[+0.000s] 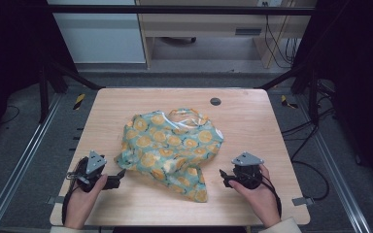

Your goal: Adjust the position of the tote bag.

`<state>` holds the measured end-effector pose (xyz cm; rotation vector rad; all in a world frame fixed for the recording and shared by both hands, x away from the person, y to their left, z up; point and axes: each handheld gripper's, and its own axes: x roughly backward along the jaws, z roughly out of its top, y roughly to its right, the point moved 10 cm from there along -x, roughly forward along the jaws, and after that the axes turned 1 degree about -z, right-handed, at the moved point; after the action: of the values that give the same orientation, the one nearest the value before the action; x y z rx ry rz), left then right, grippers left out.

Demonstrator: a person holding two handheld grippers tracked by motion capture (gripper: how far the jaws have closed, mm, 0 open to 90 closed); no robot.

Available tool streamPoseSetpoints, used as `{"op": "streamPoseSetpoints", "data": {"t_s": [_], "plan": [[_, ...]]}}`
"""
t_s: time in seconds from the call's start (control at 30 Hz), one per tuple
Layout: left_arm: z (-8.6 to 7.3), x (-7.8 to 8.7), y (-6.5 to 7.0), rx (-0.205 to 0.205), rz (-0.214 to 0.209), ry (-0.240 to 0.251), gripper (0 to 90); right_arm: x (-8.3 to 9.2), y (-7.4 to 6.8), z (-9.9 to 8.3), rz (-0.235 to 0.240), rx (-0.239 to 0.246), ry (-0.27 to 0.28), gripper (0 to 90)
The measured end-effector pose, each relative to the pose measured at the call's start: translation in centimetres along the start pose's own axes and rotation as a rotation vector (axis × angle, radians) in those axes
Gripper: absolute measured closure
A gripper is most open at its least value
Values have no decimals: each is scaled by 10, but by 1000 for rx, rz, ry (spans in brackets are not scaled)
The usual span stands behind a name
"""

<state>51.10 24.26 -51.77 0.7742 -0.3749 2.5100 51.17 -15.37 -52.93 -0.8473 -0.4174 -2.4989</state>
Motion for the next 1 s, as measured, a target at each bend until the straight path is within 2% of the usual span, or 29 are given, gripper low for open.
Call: {"op": "streamPoseSetpoints", "data": {"t_s": [0.1, 0.3, 0.37, 0.4, 0.43, 0.57, 0.63, 0.7, 0.73, 0.8, 0.9, 0.97, 1.0], "plan": [[1, 0, 2, 1, -5, -1, 67, -1, -1, 0, 6, -17, -6, 248], [3, 3, 7, -32, -2, 4, 67, 0, -4, 2, 5, -11, -3, 272], [4, 5, 6, -32, 2, 13, 67, 0, -9, 3, 26, -10, -7, 343], [5, 6, 6, -33, 3, 17, 67, 0, -9, 3, 26, -10, -7, 343], [7, 8, 5, -29, 7, 29, 67, 0, -13, 4, 40, -8, -9, 390], [10, 13, 0, -17, 22, 53, 70, 0, -19, 7, 62, 2, -6, 419], [8, 13, -1, -11, 32, 48, 71, 0, -21, 11, 67, 11, 0, 429], [9, 15, -4, -11, 67, 55, 93, -2, -22, 19, 88, 3, 20, 431], [11, 16, -5, -9, 72, 63, 96, -6, -23, 27, 112, -19, 40, 432], [12, 17, -6, -7, 77, 70, 96, -8, -23, 30, 112, -18, 43, 432], [9, 16, -4, -8, 70, 55, 98, -16, -16, 36, 101, -20, 23, 430], [7, 14, -3, -6, 62, 44, 99, -24, -7, 40, 80, -25, 5, 409], [7, 14, -2, -10, 60, 42, 99, -33, 3, 44, 68, -35, -16, 379]]}}
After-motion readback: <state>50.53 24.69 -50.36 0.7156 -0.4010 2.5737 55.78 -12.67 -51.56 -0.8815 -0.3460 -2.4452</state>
